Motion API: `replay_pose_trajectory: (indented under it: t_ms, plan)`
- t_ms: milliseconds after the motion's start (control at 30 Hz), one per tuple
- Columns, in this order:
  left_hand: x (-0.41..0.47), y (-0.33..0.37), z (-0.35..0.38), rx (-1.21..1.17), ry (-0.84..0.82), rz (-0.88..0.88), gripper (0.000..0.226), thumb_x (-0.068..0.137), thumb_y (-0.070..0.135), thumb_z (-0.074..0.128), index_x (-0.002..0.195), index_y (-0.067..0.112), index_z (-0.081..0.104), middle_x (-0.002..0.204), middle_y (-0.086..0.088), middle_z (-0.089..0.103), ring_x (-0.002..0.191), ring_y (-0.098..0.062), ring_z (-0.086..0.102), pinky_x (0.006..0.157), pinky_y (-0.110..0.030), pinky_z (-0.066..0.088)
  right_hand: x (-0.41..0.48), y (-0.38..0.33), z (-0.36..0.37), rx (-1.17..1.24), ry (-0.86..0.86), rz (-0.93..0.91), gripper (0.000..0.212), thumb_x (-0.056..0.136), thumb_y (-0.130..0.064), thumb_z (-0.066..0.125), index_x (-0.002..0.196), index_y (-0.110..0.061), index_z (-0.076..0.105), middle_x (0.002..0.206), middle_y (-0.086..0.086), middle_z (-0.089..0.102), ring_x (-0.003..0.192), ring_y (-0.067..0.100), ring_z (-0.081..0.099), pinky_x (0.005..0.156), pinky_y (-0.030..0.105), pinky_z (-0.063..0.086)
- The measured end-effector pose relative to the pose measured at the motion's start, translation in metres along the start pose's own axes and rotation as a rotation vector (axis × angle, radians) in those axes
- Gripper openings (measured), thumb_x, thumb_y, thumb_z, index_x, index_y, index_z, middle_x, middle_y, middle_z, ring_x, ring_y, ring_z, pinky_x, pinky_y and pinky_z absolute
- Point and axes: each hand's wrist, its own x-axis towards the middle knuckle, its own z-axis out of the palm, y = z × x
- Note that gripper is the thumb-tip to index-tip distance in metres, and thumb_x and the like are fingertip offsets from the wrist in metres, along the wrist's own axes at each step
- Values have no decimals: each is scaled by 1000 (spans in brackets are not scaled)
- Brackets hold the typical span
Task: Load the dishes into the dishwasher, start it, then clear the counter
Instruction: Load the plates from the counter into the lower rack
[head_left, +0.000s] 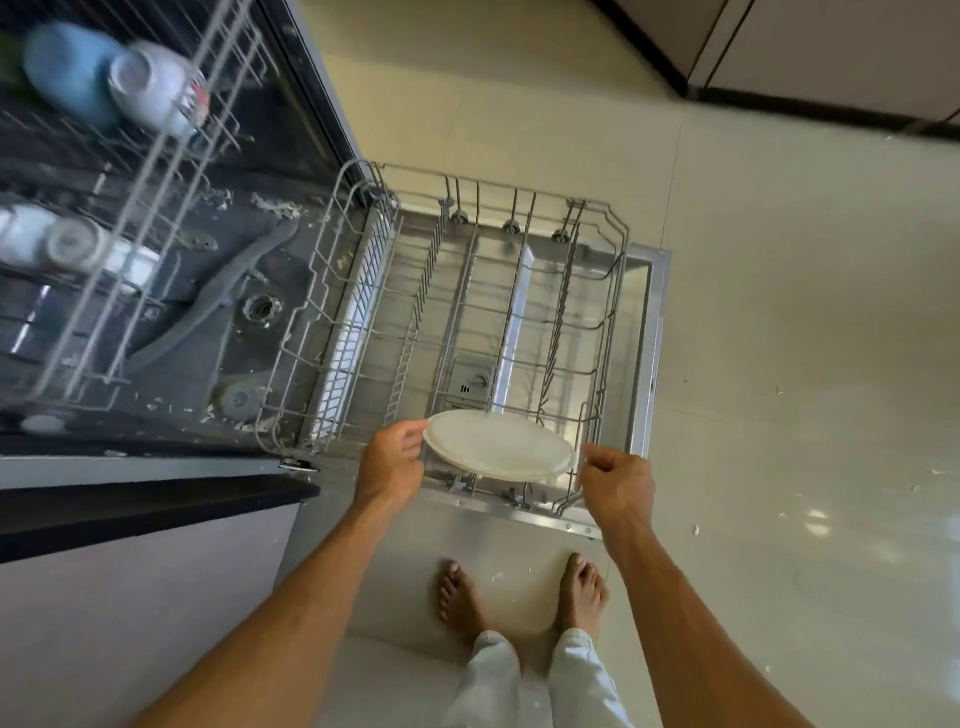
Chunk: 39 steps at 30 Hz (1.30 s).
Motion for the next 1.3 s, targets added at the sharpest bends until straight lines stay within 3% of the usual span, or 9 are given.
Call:
replay_pose_trajectory:
  t_ms: [300,433,533,700,833,933,1033,1200,1300]
  plan:
    - [-74,48,-40,-59,16,-2,52,80,-13,63,128,8,58,124,-12,63,109,-22,61,96,-31,48,-72,-51,-44,-166,-208,-65,33,85,8,58,113,-5,70,111,7,70,94,22,67,81,25,54]
    - [-120,77,-75,-113,77,13,47,78,-10,66,120,11,63,114,-9,67,95,-15,64,79,-19,50,-111,-111,-67,-217,-291,-199,32,83,10,62,112,-4,71,118,7,69,101,21,66,81,22,56]
    - [-168,95,-110,-141,130,23,45,76,-8,70,116,10,65,107,-11,70,93,-18,65,81,-27,53,-159,-162,-83,-313,-343,-337,25,84,4,65,108,-2,72,112,5,70,92,17,64,62,8,51]
    - [-248,108,-164,-225,300,45,37,75,-5,69,109,10,69,87,-5,68,86,-18,65,84,-30,54,-240,-224,-84,-399,-495,-581,23,84,3,65,104,-2,73,106,13,73,100,25,68,94,38,54]
    - [-302,95,-203,-331,469,45,36,69,4,67,103,16,71,75,5,67,79,-13,63,83,-28,54,-302,-254,-61,-483,-619,-828,25,84,-2,64,106,-7,73,98,10,74,87,19,68,82,30,55]
    - [-338,76,-225,-377,631,28,32,75,-2,66,104,11,70,77,0,66,70,-9,60,62,-7,46,-346,-268,-33,-544,-693,-995,26,82,-8,65,106,-11,74,102,8,74,98,21,67,92,34,52]
    - [-378,49,-243,-479,793,-40,31,79,-3,66,106,12,68,77,0,64,65,-10,58,50,-9,43,-397,-270,-4,-577,-811,-1091,27,80,-5,68,106,-7,74,97,11,74,91,20,68,89,31,52]
    - [-455,-19,-265,-501,1043,-152,29,76,4,66,103,14,69,73,2,63,72,-15,61,66,-21,49,-484,-244,48,-591,-995,-1219,32,69,-6,73,101,-11,74,86,8,74,78,22,69,79,42,59]
    - [-502,-66,-273,-588,1138,-210,29,75,5,62,100,18,70,68,5,65,67,-12,62,61,-13,47,-545,-218,68,-599,-1114,-1283,28,73,-1,72,98,-12,73,79,6,72,72,18,68,73,32,59]
